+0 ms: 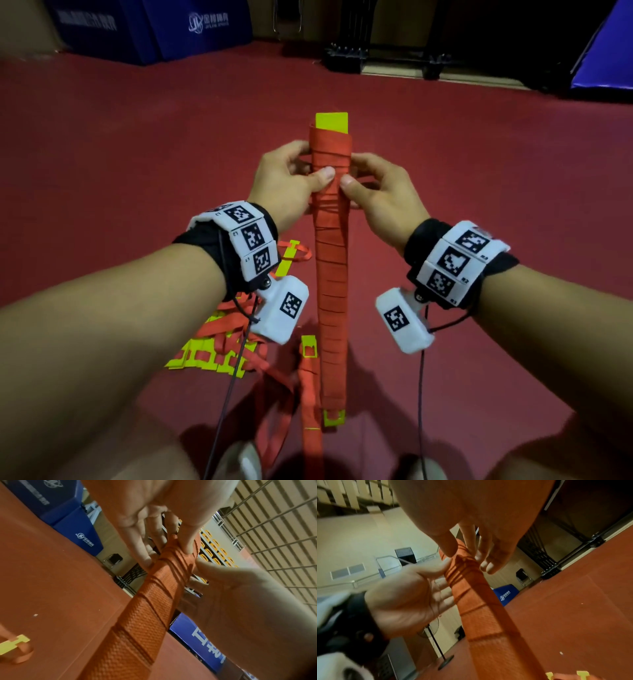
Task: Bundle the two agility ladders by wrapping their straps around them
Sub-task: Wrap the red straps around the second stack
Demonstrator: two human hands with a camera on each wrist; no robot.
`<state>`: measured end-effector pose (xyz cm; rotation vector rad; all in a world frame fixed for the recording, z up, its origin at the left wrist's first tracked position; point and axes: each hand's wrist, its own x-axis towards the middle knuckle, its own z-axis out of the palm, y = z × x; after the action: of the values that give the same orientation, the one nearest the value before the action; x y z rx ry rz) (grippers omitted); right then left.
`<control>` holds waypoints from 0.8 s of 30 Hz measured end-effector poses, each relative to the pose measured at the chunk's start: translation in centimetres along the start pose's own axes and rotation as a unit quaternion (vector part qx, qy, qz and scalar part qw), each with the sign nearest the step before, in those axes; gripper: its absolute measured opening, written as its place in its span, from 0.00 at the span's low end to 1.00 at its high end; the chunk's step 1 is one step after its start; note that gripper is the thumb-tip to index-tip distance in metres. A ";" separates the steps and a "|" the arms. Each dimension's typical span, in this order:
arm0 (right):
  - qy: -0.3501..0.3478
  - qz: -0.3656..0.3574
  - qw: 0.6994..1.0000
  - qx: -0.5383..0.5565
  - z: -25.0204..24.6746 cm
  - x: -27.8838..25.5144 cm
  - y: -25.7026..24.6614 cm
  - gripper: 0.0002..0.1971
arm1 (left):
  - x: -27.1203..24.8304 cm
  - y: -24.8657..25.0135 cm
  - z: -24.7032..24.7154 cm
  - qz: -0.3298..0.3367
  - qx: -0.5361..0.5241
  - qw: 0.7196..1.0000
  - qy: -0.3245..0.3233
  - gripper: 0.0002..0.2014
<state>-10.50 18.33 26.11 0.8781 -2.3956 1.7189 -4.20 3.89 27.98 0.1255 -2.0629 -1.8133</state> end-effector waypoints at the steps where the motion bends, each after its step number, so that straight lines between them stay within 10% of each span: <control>1: -0.012 0.006 1.000 -0.014 0.4 -0.1 0.5 0.24 | 0.1 -0.2 -0.2 -0.007 -0.003 1.000 0.003 0.11; 24: -0.041 0.183 0.981 0.053 9.1 -3.9 13.7 0.10 | -3.5 -17.7 -0.1 -0.185 -0.077 0.978 0.053 0.16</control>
<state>-11.36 14.74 9.60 0.5507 -2.6777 1.9847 -4.26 2.08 9.98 0.5846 -1.9106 -2.1217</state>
